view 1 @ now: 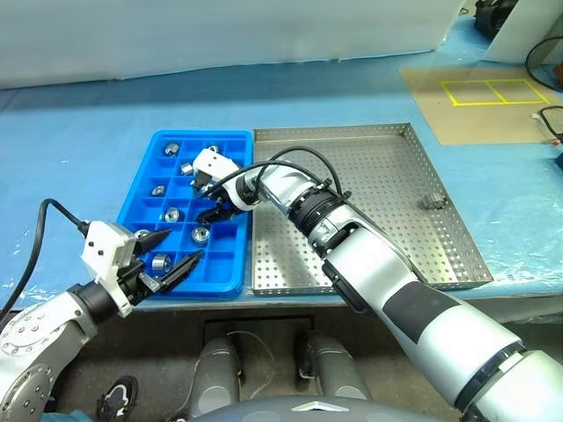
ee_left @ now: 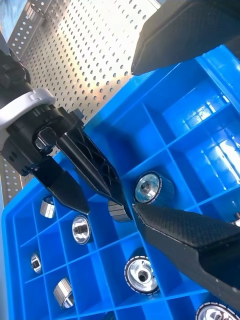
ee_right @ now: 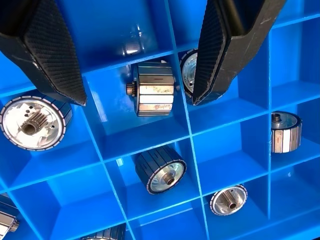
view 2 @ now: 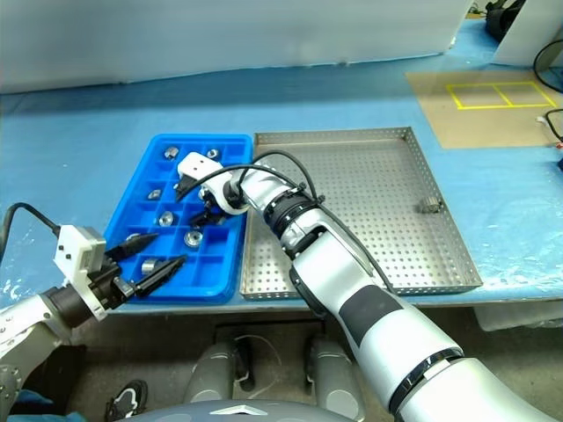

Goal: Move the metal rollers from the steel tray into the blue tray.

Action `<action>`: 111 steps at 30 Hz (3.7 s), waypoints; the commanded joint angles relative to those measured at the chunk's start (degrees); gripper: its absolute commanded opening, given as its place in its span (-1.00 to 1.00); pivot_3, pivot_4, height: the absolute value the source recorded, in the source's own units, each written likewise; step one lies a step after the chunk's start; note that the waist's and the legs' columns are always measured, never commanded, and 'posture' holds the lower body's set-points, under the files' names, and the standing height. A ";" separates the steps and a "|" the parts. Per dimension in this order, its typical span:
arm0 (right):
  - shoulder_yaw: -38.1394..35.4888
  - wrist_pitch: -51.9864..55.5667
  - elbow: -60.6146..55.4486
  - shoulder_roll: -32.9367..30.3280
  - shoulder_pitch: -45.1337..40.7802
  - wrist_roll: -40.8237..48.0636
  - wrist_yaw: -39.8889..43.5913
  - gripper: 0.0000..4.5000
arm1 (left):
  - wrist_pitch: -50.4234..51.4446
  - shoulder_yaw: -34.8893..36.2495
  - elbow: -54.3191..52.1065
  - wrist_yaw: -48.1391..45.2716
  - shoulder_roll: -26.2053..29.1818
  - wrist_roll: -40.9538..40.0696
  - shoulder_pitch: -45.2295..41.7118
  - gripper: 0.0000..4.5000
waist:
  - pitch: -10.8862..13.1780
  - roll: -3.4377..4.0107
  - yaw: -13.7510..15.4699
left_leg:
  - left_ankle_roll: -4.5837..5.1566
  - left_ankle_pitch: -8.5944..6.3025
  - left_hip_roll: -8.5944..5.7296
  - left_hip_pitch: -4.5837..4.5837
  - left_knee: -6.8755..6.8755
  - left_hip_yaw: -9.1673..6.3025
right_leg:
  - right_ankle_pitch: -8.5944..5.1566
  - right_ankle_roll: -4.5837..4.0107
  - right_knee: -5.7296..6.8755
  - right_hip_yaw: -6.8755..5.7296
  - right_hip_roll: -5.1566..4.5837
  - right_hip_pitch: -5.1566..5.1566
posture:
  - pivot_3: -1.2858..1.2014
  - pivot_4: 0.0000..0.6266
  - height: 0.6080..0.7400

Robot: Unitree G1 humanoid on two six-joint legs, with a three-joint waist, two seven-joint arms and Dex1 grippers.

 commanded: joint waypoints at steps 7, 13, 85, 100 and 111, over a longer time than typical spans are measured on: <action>0.77 -0.25 -0.89 9.56 1.03 0.29 -0.45 0.14 | -1.53 0.52 -2.33 0.02 -0.07 0.15 0.15 0.91 | 0.00 0.00 0.03 | 0.00 0.00 0.00 0.02 0.00 0.00 | 0.00 0.00 0.00 0.00 0.00 0.02 | -0.09 -0.52 1.00; 2.13 0.53 -2.64 9.68 2.14 0.49 0.20 -0.80 | -1.63 0.56 -2.35 0.01 -0.11 0.10 0.25 0.91 | 0.00 0.00 0.01 | 0.00 0.00 0.00 0.01 -0.01 0.00 | 0.00 0.00 0.00 0.00 0.00 0.01 | -0.09 -0.52 1.00; 10.67 -7.51 -3.40 11.91 7.40 -0.69 -2.92 0.15 | -1.63 -1.06 -3.41 1.65 -0.88 0.09 0.62 0.91 | -0.01 -0.01 0.55 | -0.06 -0.04 -0.02 0.75 -0.10 0.00 | -0.26 0.43 -0.05 0.03 0.00 0.69 | -0.07 -0.52 1.00; 12.03 -14.17 -3.38 11.11 8.26 -3.32 -6.71 0.15 | -1.56 -1.71 -4.20 2.27 -1.17 0.03 0.92 0.91 | -0.01 -0.02 0.05 | -0.07 -0.04 -0.04 0.77 -0.09 0.00 | -0.26 0.43 -0.05 0.03 -0.01 0.74 | -0.07 -0.52 1.00; 14.99 -13.09 -7.12 9.21 9.52 -3.78 2.18 0.15 | -1.58 -2.02 -3.43 2.10 -0.67 0.08 -0.13 0.91 | -0.03 -0.04 -0.65 | -0.06 -0.08 -0.03 0.75 -0.11 0.00 | -0.15 0.20 -0.10 0.04 0.00 0.74 | -0.08 -0.52 1.00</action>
